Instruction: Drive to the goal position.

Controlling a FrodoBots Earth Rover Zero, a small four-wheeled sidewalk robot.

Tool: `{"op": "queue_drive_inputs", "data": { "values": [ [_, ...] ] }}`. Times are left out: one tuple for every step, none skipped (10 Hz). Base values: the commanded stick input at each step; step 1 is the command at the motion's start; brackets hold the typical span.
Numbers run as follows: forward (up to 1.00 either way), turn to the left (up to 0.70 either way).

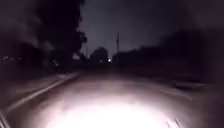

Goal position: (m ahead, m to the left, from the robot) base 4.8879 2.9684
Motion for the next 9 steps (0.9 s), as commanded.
{"op": "queue_drive_inputs", "data": {
  "values": [
    [0.70, 0.00],
    [0.70, 0.00],
    [0.70, 0.00],
    [0.70, 0.00],
    [0.70, 0.00],
    [0.70, 0.00],
    [0.70, 0.00],
    [0.70, 0.00],
    [0.70, 0.00]
  ]
}}
